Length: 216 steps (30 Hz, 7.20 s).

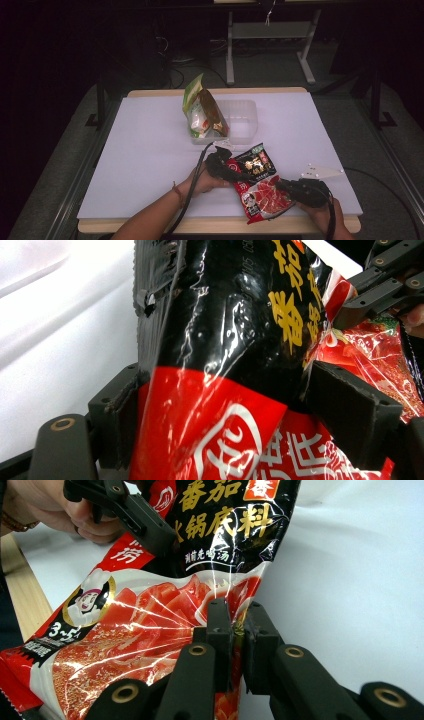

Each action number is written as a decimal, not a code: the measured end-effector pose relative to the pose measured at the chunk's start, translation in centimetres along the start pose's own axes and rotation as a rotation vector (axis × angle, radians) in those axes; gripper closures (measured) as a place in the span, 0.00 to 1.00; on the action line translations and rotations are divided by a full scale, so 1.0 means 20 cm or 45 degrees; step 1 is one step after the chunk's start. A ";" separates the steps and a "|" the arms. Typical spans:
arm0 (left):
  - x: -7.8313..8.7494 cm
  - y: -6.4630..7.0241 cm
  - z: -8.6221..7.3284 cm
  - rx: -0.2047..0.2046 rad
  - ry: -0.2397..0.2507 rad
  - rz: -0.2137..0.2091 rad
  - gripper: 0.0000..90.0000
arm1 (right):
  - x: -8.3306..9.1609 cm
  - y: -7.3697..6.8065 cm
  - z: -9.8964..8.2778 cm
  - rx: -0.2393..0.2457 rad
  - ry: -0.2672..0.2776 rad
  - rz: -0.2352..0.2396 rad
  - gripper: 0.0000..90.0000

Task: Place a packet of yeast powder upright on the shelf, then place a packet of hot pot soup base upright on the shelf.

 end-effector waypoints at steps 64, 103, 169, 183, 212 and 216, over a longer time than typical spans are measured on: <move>0.52 0.19 0.15 -0.195 0.643 0.341 0.86 | 0.09 0.12 0.01 0.009 0.014 -0.156 0.35; 0.70 0.14 0.44 -0.159 0.878 0.628 0.86 | 0.11 0.11 0.01 0.057 0.086 -0.265 0.34; 0.28 -0.16 0.69 -0.237 0.893 1.017 0.85 | 0.08 0.09 -0.01 0.085 0.031 -0.229 0.37; 0.20 -0.20 0.58 -0.196 0.802 0.952 0.82 | 0.07 0.08 -0.01 0.103 0.009 -0.232 0.37; 0.20 -0.23 0.48 -0.249 0.728 0.920 0.79 | 0.06 0.07 -0.01 0.123 -0.003 -0.239 0.38; 0.20 -0.23 0.47 -0.250 0.709 0.911 0.78 | 0.06 0.07 -0.01 0.125 -0.009 -0.235 0.38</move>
Point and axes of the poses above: each handheld gripper's, and its own axes: x roughly backward along the jaws, z roughly out of its top, y roughly to its right, the point moved 2 cm from there along -x, roughly forward along the jaws, and after that the axes turned 3 degrees about -x, right-handed, at the moved point
